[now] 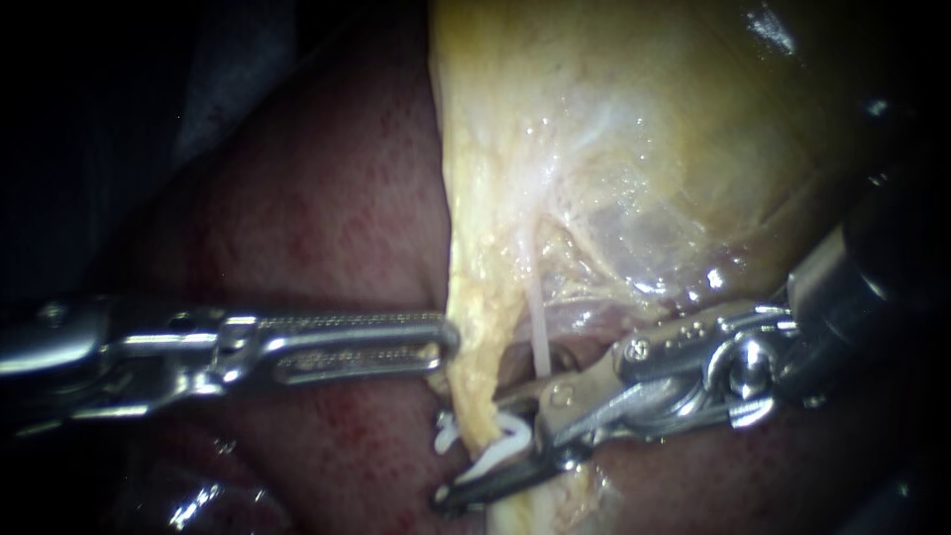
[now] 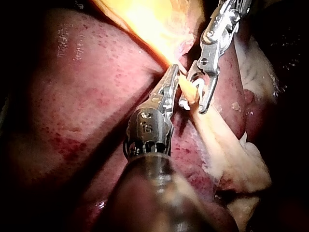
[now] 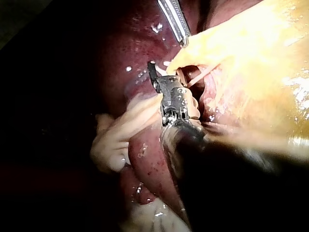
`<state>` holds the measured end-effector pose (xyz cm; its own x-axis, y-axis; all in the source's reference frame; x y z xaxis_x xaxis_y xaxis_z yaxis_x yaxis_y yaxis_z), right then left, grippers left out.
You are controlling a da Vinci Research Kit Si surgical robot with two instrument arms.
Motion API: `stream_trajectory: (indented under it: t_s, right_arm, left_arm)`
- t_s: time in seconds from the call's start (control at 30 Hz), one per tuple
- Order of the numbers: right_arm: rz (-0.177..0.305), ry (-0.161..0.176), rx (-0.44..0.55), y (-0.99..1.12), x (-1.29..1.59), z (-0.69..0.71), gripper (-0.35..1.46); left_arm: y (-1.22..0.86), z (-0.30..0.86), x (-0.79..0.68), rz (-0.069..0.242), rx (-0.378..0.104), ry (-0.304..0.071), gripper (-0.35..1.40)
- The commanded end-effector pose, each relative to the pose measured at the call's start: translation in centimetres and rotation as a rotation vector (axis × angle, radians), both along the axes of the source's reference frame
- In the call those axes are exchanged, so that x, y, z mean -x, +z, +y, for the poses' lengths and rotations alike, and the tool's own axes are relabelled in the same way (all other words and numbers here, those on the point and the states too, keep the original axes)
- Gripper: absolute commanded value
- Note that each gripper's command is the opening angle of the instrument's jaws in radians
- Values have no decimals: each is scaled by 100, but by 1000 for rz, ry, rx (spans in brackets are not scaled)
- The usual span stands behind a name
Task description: Clipping first clip left tube
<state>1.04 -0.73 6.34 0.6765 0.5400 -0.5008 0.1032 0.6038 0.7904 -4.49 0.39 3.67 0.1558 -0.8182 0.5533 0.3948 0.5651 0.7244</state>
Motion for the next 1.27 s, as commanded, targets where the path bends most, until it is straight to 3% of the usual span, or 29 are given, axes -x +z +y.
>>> stream_trajectory:
  t_s: [0.03, 0.2, 0.33, 1.27]
  right_arm:
    - [4, -8, 1, -1, 1, 2, 0]
    - [16, -41, -2, 3, 5, 4, -10]
    - [10, -5, 12, 6, 8, 7, -12]
    - [6, 0, 9, 7, 11, 8, -10]
  left_arm:
    - [0, 0, 0, 0, 0, 0, -35]
    - [0, 0, 0, 0, 0, 0, -35]
    - [0, 0, 0, 0, 0, 0, -35]
    - [0, 0, 1, 0, 0, 0, -35]
